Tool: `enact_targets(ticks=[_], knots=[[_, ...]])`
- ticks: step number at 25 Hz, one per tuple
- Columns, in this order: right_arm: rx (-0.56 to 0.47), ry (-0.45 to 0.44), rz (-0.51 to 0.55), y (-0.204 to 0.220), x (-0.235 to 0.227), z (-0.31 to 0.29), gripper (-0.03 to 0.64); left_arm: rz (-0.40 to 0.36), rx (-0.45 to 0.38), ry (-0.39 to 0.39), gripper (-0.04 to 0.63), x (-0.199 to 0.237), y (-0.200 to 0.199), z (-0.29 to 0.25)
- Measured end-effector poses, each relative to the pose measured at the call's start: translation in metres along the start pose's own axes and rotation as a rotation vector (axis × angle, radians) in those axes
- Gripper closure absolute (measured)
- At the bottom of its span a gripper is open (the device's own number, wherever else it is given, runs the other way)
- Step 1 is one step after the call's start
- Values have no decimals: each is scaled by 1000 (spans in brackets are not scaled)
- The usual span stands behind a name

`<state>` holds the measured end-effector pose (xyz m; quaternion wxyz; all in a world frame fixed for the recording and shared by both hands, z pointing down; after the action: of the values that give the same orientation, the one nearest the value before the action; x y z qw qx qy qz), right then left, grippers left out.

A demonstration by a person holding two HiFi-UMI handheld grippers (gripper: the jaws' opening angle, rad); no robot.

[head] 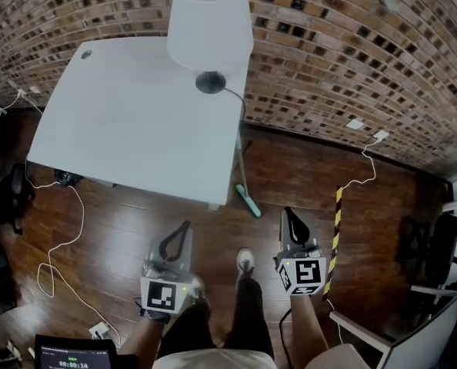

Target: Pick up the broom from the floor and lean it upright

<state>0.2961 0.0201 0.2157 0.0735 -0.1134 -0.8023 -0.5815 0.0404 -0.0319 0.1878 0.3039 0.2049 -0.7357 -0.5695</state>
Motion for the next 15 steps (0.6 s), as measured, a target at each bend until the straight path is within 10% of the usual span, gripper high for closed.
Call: enact_targets(ticks=[6,15], knots=[[-99,149,-84,-90,3,83,603,-46,-61,75,594,-11,-85,49],[-278,146,-17,-211,10,158,604,-144,-200,101,594,-32,-175,96]])
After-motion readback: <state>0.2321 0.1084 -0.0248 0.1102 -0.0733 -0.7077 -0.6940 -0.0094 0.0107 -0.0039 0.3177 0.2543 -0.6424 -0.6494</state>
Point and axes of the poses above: the fingertips, and each gripper's own axes: z backward along the fingers, x to its left, y out of its underside, the point moved 5 cm from there along z, backward along the fingers, and after that the axes turned 12 degrees about z, right-handed, at the moved point
